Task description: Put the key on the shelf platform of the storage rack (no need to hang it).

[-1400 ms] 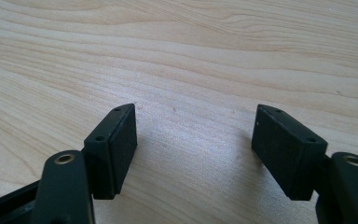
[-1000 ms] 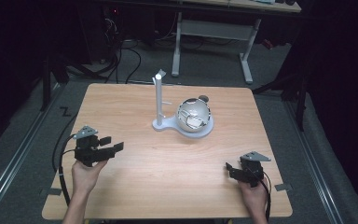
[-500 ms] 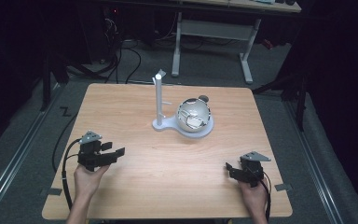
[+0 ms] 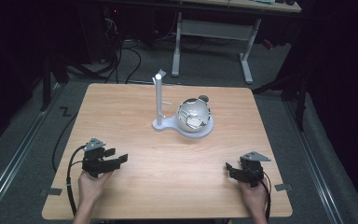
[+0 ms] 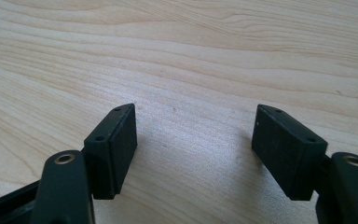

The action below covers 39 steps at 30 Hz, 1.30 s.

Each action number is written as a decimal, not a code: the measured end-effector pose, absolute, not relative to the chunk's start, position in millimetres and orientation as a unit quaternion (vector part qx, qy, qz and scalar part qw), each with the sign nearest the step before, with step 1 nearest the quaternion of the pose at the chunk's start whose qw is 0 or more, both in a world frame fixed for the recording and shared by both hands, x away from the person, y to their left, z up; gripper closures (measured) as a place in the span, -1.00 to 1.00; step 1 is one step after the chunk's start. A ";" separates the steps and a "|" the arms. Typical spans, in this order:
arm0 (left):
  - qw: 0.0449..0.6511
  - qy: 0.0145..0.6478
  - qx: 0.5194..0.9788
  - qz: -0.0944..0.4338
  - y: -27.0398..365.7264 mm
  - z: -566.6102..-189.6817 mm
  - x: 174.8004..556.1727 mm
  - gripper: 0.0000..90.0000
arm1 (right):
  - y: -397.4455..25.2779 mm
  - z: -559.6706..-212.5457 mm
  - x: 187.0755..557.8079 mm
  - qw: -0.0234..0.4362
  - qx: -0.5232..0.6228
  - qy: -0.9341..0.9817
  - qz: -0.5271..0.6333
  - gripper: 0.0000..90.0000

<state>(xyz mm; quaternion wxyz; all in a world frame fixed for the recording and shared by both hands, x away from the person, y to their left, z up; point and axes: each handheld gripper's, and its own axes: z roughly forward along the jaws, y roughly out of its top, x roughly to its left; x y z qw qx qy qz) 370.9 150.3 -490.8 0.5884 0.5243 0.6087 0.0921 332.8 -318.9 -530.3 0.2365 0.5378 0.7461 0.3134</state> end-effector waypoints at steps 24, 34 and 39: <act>0.554 0.599 0.566 0.117 118.5 -527.2 364.2 -0.11 | -318.7 -530.4 332.2 0.237 0.538 0.746 0.313 -0.31; 0.557 0.588 0.572 0.133 103.6 -535.7 360.9 -0.08 | -318.7 -530.4 332.2 0.237 0.538 0.746 0.313 -0.31; 0.559 0.575 0.578 0.148 100.7 -541.1 357.7 -0.08 | -318.8 -530.4 332.0 0.238 0.537 0.746 0.313 -0.31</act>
